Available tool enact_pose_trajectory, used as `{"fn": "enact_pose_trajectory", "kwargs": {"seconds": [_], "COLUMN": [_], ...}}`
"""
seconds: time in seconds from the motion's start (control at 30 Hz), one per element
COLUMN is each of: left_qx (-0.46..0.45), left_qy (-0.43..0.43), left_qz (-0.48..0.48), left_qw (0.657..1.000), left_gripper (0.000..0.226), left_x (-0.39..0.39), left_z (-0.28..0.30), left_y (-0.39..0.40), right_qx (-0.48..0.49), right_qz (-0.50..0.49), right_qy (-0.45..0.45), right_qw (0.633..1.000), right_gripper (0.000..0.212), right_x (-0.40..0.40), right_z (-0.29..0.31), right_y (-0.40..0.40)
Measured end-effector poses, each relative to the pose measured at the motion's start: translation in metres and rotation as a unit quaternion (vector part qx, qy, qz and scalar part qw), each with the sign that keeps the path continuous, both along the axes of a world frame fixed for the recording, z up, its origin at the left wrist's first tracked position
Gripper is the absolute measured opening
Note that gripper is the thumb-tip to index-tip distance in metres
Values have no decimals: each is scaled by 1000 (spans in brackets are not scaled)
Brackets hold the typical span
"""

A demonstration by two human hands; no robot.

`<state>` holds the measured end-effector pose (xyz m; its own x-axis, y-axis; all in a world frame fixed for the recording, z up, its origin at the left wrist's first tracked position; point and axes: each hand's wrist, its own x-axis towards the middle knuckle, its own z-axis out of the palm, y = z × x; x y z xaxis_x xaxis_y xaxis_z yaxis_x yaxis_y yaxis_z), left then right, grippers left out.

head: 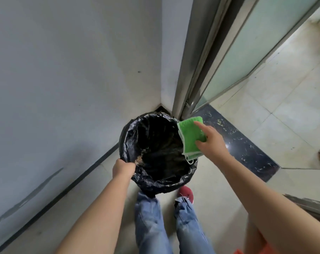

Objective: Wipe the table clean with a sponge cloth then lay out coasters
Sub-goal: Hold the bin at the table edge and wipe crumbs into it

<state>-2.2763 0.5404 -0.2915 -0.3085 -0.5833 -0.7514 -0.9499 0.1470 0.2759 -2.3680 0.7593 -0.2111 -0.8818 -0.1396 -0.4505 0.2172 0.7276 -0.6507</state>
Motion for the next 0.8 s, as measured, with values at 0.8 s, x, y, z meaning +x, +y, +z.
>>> {"fn": "enact_pose_trajectory", "kwargs": {"seconds": [0.8], "left_qx": [67], "left_qy": [56], "left_qz": [140], "left_qw": [986], "left_gripper": [47], "left_x": [-131], "left_z": [-325], "left_y": [-40], "right_qx": [-115], "right_qz": [-263], "right_qy": [-50], "right_qw": [957], "right_gripper": [24], "right_x": [-55], "right_z": [-287], "right_y": [-10]}}
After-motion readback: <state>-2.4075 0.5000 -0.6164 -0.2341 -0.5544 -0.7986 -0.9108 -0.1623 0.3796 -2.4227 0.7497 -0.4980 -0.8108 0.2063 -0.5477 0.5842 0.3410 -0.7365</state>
